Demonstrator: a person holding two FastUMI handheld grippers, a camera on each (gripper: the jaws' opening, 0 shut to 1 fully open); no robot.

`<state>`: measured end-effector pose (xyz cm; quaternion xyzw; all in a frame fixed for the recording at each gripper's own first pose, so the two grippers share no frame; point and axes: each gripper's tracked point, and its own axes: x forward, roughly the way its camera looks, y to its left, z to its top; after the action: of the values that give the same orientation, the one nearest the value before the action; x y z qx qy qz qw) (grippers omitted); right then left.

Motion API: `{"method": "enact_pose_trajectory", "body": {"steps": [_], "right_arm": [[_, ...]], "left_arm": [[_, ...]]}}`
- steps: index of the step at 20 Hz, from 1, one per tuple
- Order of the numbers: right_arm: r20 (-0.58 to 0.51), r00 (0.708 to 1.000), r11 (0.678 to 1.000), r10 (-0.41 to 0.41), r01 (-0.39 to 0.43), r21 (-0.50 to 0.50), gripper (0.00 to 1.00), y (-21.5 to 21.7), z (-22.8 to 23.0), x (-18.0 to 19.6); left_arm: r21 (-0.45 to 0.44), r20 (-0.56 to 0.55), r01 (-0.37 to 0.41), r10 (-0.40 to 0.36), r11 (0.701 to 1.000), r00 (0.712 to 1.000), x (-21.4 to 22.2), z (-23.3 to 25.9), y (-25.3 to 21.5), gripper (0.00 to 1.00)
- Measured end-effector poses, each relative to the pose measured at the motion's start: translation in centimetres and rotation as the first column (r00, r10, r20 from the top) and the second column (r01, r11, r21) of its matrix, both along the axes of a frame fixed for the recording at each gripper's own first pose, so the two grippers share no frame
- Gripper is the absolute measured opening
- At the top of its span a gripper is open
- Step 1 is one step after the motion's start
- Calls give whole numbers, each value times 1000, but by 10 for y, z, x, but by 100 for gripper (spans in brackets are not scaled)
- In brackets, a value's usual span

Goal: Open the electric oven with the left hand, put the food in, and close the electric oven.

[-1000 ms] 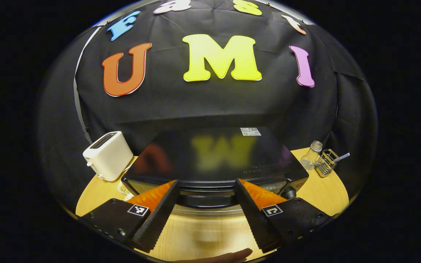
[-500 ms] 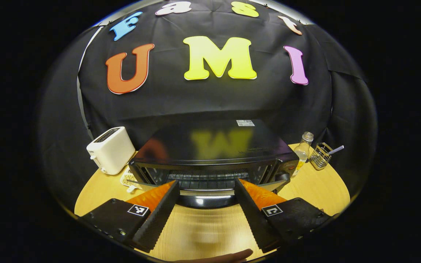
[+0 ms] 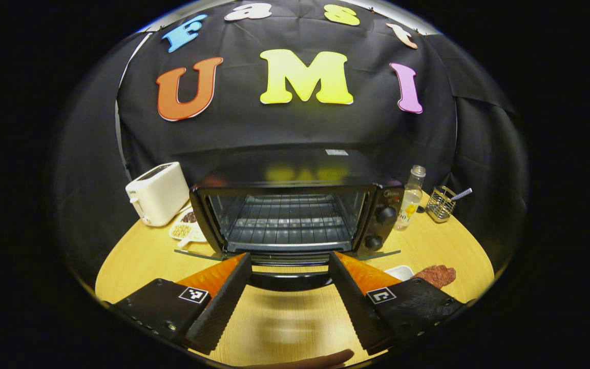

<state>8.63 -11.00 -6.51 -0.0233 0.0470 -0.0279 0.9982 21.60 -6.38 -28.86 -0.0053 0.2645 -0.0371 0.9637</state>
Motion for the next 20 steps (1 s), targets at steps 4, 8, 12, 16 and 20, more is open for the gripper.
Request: {"method": "enact_pose_trajectory", "body": {"steps": [4, 8, 12, 16, 20], "right_arm": [[14, 1000, 1000, 20, -20, -2, 100, 9, 4, 0], [8, 1000, 1000, 22, -22, -9, 100, 13, 0, -3], [-7, 999, 999, 42, -42, -8, 100, 20, -7, -6], [-26, 999, 1000, 27, -27, -13, 100, 17, -14, -6], [-30, 998, 999, 47, -47, 2, 100, 25, -15, -10]], "left_arm": [[3, -13, 20, -20, 1000, 1000, -16, -16, -1, 96], [-2, -12, 28, -28, 1000, 1000, -24, -28, -2, 96], [7, -31, 33, -33, 999, 999, -37, -46, -1, 96], [20, -98, 45, -43, 999, 994, -53, -81, -2, 96], [-1, -192, 31, -31, 1000, 981, -65, -115, -2, 97]]}}
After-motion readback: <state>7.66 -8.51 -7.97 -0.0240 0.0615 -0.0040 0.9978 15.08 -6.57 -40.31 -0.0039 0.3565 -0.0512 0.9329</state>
